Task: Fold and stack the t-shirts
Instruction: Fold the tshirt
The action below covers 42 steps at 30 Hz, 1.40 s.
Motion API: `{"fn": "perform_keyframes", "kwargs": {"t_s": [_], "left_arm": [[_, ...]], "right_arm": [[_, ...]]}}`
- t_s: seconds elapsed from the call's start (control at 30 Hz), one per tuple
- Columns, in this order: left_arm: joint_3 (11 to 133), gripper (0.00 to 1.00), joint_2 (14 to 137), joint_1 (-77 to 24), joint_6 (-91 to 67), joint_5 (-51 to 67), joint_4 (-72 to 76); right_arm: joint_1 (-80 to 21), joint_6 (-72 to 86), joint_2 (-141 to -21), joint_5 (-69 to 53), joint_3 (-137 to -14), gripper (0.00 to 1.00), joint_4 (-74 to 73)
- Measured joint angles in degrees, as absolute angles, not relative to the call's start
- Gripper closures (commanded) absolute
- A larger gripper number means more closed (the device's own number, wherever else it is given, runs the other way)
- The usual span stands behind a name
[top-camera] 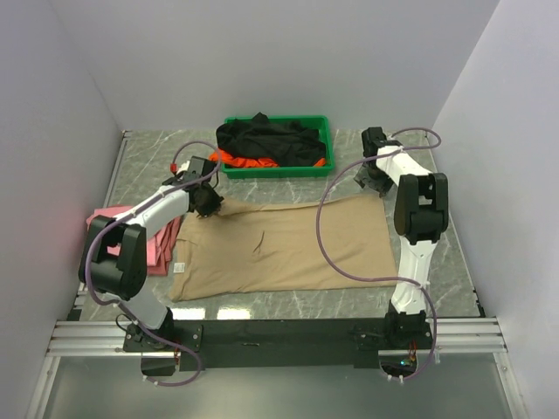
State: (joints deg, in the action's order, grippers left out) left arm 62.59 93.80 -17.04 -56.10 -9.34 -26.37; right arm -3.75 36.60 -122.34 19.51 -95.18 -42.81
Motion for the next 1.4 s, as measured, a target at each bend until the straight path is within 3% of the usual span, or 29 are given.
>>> {"fn": "perform_keyframes", "kwargs": {"t_s": [0.23,0.33,0.6,0.63,0.93,1.4], "left_arm": [[61.06,1.00,90.85,-17.15,-56.42,-10.11,-27.77],[60.69,0.99,89.93,-17.23,-56.45,-10.33,-27.70],[58.72,0.99,88.99,-17.37,-56.42,-10.33,-27.79],[58.48,1.00,88.75,-17.41,-56.42,-10.33,-27.86],[57.34,1.00,85.45,-17.52,-56.42,-10.35,-28.64],[52.38,0.99,77.06,-17.52,-56.95,-10.28,-32.36]], "right_arm": [[-3.68,37.28,-125.10,20.32,-97.32,0.32,-44.10],[-3.66,37.65,-125.10,20.36,-97.06,0.40,-44.10],[-3.33,37.71,-125.10,20.34,-96.79,0.84,-44.27],[-3.33,37.69,-125.10,20.34,-96.79,1.00,-44.31],[-3.22,37.41,-121.43,19.57,-92.05,1.00,-42.46],[-3.22,35.51,-100.29,17.52,-72.58,1.00,-35.79]]}}
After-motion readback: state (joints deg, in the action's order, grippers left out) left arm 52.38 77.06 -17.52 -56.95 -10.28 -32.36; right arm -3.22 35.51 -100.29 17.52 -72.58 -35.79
